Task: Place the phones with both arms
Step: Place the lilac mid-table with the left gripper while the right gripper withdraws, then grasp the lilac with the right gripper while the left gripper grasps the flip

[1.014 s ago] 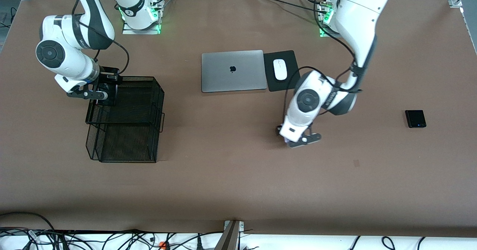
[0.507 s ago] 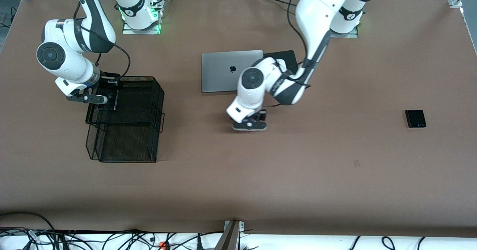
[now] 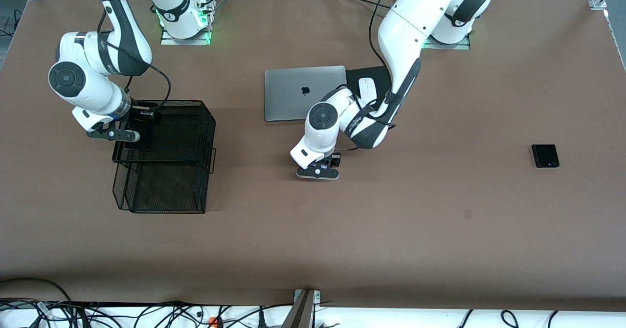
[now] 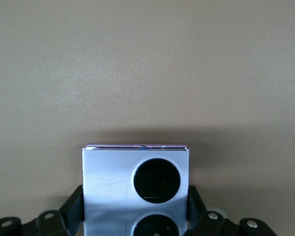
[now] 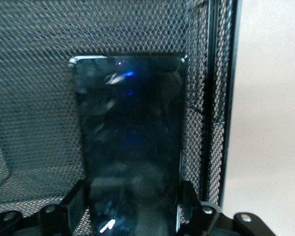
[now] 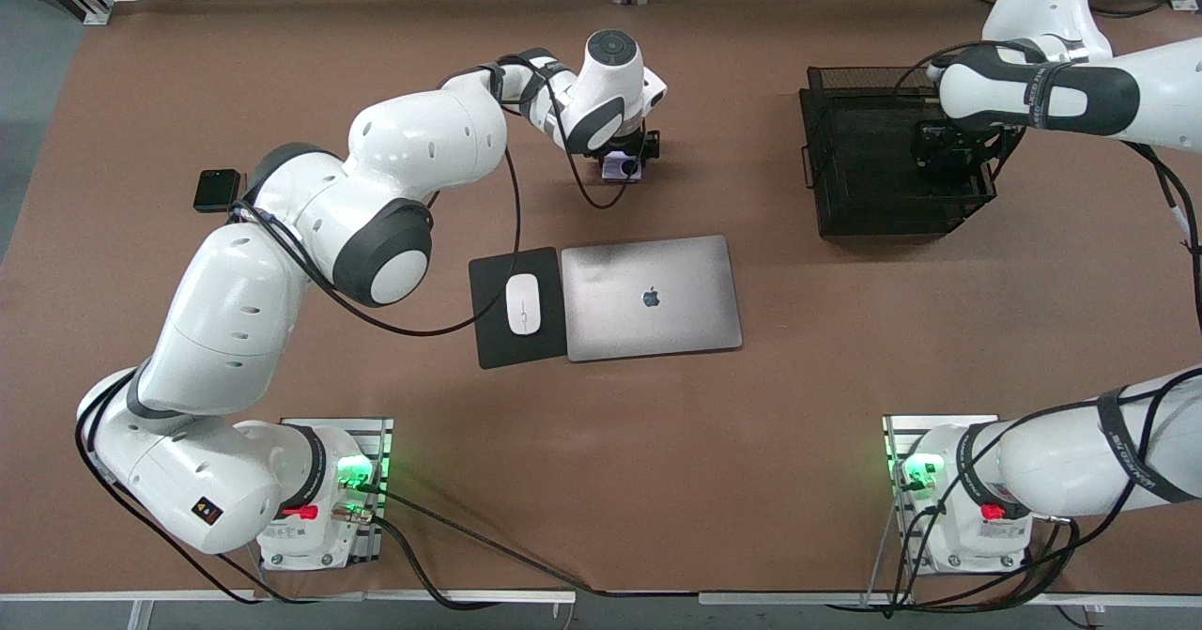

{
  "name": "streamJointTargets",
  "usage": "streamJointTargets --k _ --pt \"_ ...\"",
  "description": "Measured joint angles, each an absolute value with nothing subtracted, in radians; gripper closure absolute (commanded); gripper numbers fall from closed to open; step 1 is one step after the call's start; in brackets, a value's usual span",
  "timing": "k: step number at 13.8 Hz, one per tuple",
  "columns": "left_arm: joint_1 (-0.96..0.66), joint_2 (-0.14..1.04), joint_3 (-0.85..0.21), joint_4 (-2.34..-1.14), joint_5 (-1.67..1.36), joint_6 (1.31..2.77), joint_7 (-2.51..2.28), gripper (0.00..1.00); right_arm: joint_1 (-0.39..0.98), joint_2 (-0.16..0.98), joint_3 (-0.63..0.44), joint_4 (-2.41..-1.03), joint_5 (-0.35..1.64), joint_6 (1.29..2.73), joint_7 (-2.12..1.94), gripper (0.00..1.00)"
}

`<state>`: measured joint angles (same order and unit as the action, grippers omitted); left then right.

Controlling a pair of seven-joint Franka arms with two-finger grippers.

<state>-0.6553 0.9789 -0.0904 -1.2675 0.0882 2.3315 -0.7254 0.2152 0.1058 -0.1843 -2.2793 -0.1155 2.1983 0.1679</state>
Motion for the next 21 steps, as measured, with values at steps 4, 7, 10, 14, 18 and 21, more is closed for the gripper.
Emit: streamJointTargets --k 4,7,10,14,18,21 --pt "-0.654 0.98 -0.09 -1.256 0.083 2.332 -0.753 0.0 0.215 0.11 -0.186 -2.256 -0.115 2.189 0.168 0.0" --pt "-0.645 0.978 -0.09 -1.231 0.053 2.33 -0.767 0.0 0.215 0.109 -0.186 -2.148 -0.112 2.062 0.169 0.0" --pt "-0.607 0.955 -0.089 -1.199 0.036 2.218 -0.766 0.0 0.215 0.111 -0.186 -1.987 -0.046 1.884 0.168 0.0" --pt "-0.479 0.876 -0.085 -1.19 0.036 1.906 -0.579 0.0 0.216 0.121 -0.185 -1.865 0.04 1.798 0.168 0.0" --pt "-0.298 0.823 -0.073 -1.195 0.076 1.643 -0.255 0.0 0.232 0.136 -0.178 -1.817 0.102 1.796 0.17 0.0" --pt "-0.179 0.768 -0.072 -1.249 0.172 1.601 -0.079 0.0 0.295 0.148 -0.173 -1.806 0.197 1.813 0.244 0.0"
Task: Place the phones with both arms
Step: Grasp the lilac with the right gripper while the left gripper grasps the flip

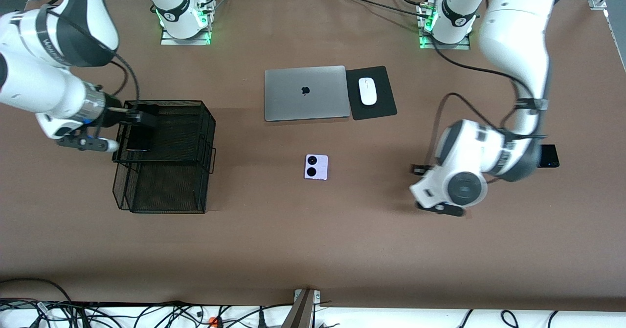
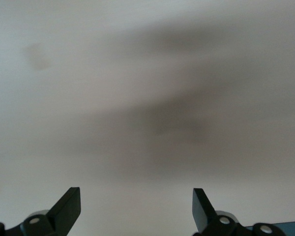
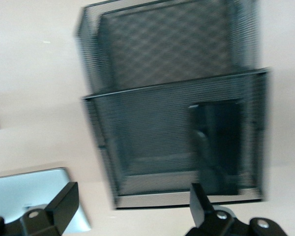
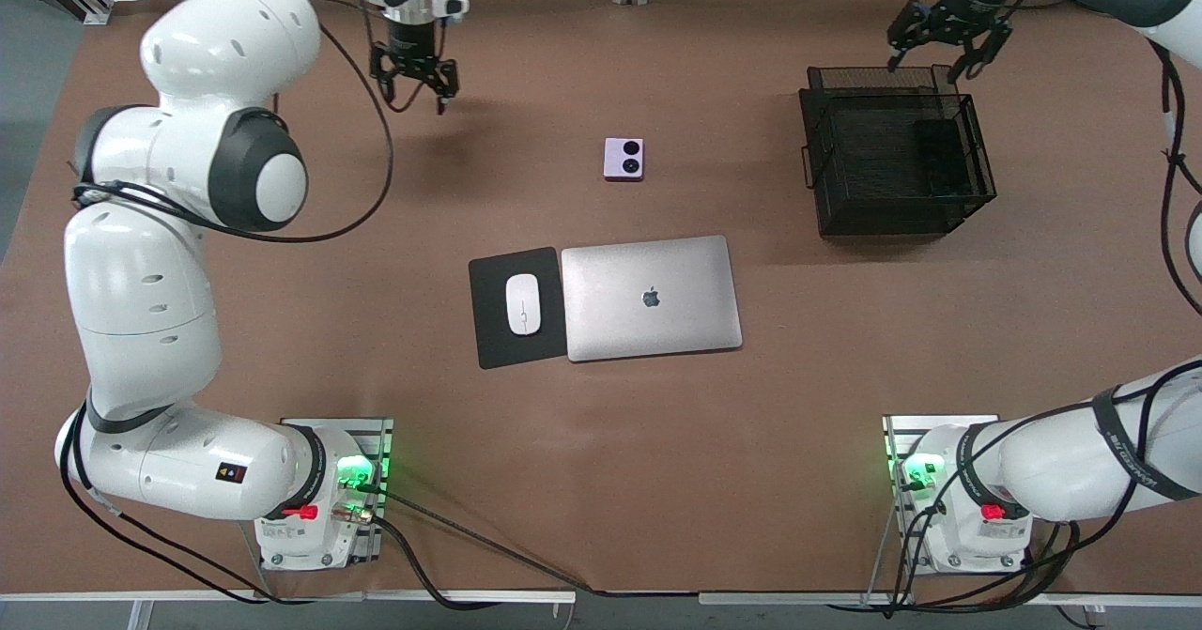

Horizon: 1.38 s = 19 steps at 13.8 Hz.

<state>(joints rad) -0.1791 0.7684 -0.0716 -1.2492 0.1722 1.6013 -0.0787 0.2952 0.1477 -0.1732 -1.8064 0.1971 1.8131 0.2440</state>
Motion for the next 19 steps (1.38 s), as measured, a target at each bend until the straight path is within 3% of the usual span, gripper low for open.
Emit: streamJointTargets --k 4,7,10,14,19 --pt "-0.026 0.659 -0.069 -1.404 0.277 1.687 0.081 0.0 0.489 0.252 -0.165 -1.682 0.228 1.897 0.521 0.0" --pt "0.129 0.556 -0.069 -1.58 0.279 1.861 0.178 0.0 0.621 0.416 -0.161 -1.522 0.228 1.981 0.699 0.0" --pt "0.245 0.512 -0.073 -1.684 0.279 1.968 0.219 0.0 0.695 0.591 -0.159 -1.402 0.228 2.129 0.793 0.0" --pt "0.374 0.481 -0.077 -1.847 0.279 2.227 0.253 0.0 0.793 0.793 -0.16 -1.355 0.219 2.388 0.835 0.0" --pt "0.513 0.476 -0.08 -2.015 0.279 2.502 0.32 0.0 0.851 0.91 -0.162 -1.297 0.103 2.42 0.839 0.0"
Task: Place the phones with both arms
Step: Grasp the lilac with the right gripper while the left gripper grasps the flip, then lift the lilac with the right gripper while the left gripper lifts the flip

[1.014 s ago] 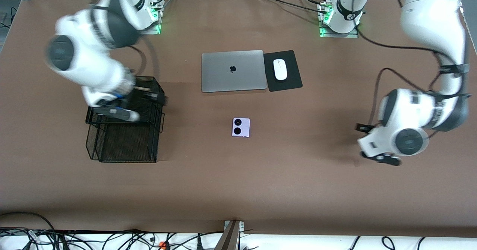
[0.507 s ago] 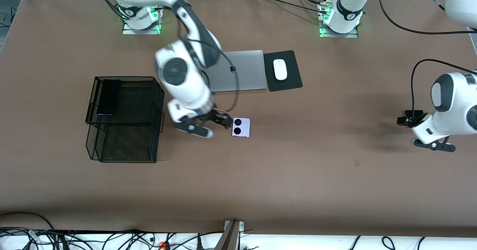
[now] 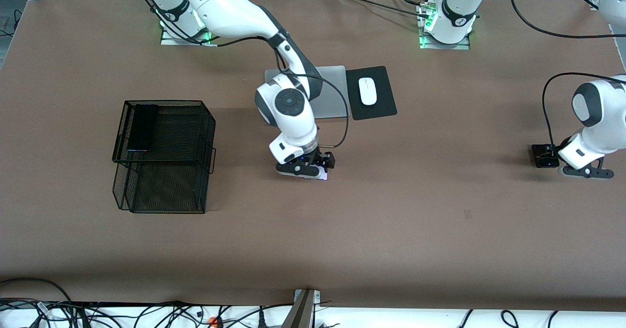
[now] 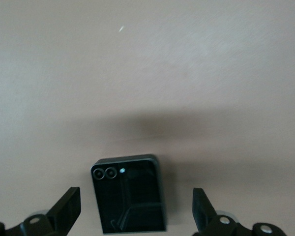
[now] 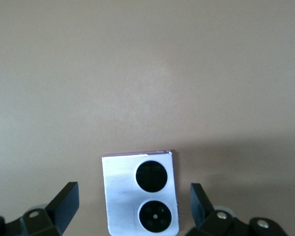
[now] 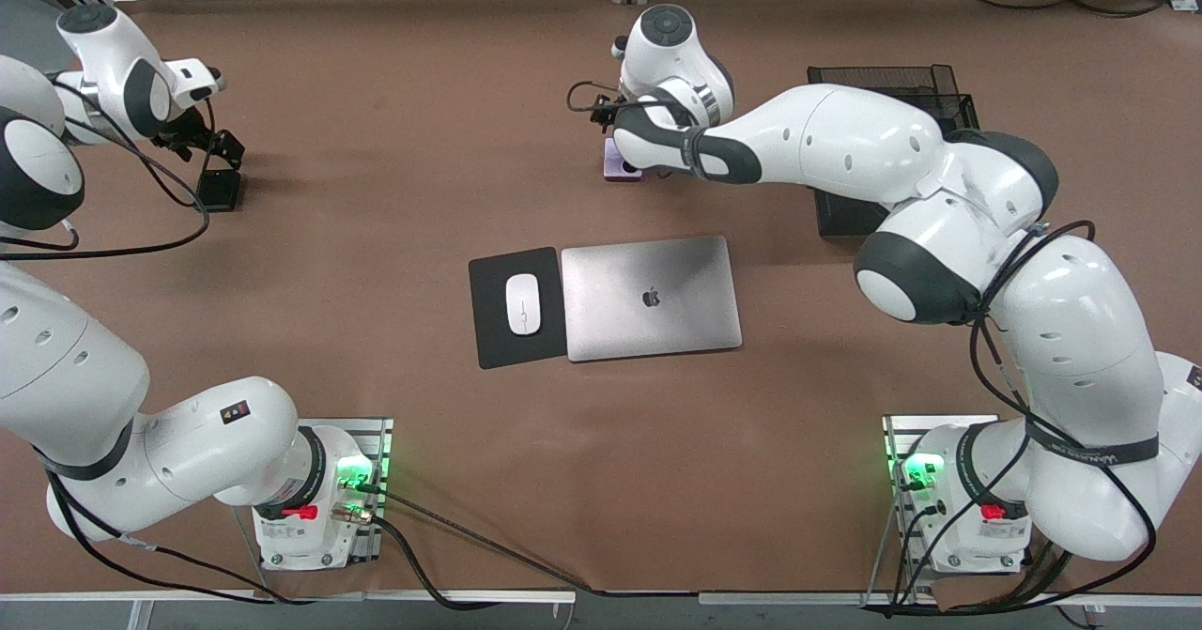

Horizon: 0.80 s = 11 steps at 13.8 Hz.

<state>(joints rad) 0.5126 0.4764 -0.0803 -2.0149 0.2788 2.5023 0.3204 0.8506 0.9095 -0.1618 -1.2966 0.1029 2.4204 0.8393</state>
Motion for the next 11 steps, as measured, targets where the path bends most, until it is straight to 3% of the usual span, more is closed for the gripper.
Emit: streamJointTargets --k 6,11 --pt "0.57 0.499 -0.083 -2.088 0.279 2.643 0.321 0.0 0.862 0.95 -0.164 -1.291 0.024 2.452 0.839 0.0" --pt "0.591 0.513 -0.086 -2.094 0.278 2.665 0.291 0.0 0.869 0.983 -0.164 -1.291 0.011 2.51 0.839 0.0"
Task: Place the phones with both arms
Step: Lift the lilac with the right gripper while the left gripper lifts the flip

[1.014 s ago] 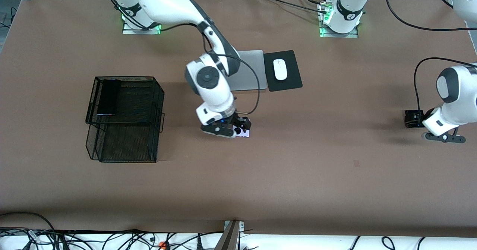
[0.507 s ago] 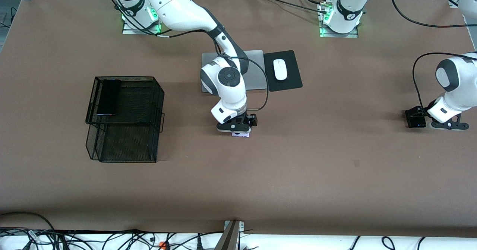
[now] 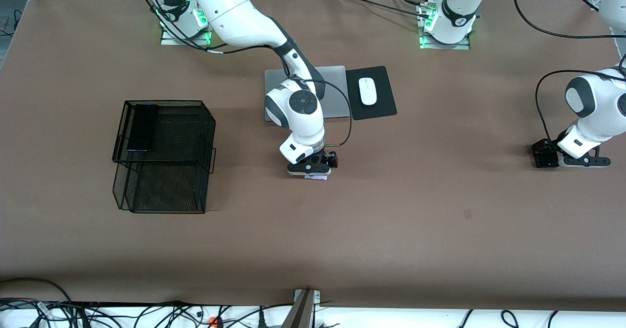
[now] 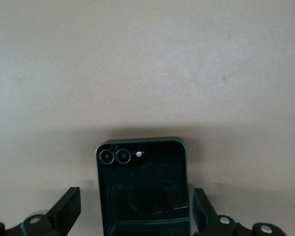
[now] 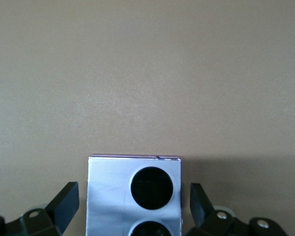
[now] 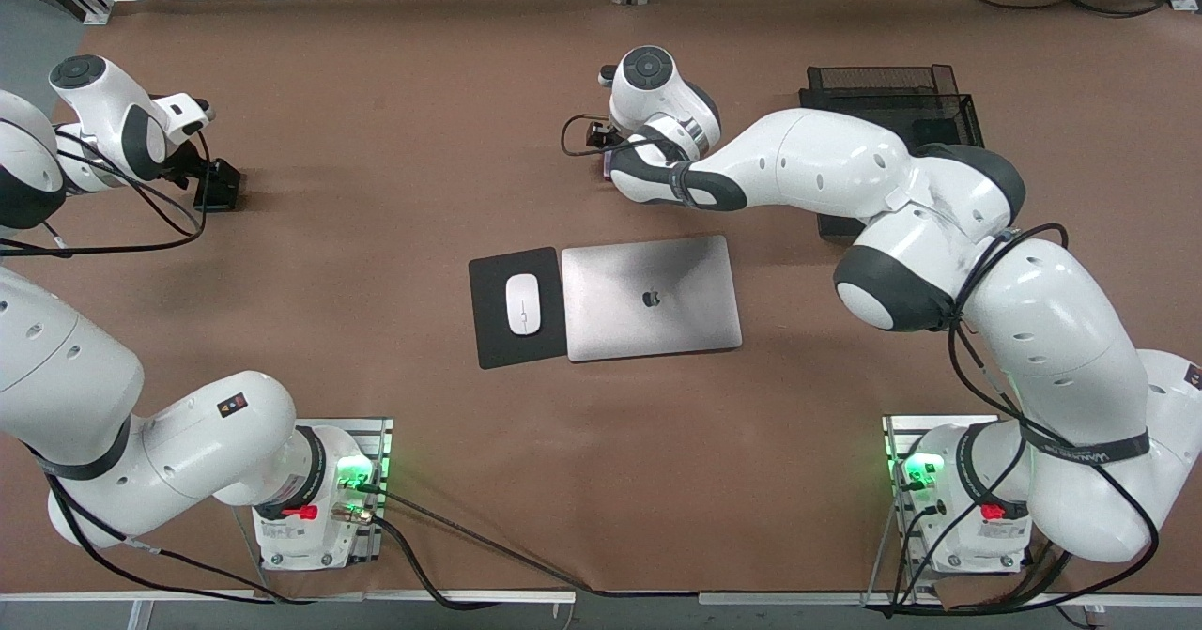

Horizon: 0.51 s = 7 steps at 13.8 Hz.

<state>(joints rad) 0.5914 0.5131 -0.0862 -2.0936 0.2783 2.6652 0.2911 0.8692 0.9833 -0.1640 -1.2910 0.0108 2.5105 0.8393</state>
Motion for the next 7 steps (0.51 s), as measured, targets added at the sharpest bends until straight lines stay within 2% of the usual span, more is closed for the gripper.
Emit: streamJointTargets --k 7 --pt "0.604 0.526 -0.107 -2.094 0.265 2.666 0.243 0.0 0.872 0.999 -0.165 -1.288 0.008 2.527 0.839 0.0"
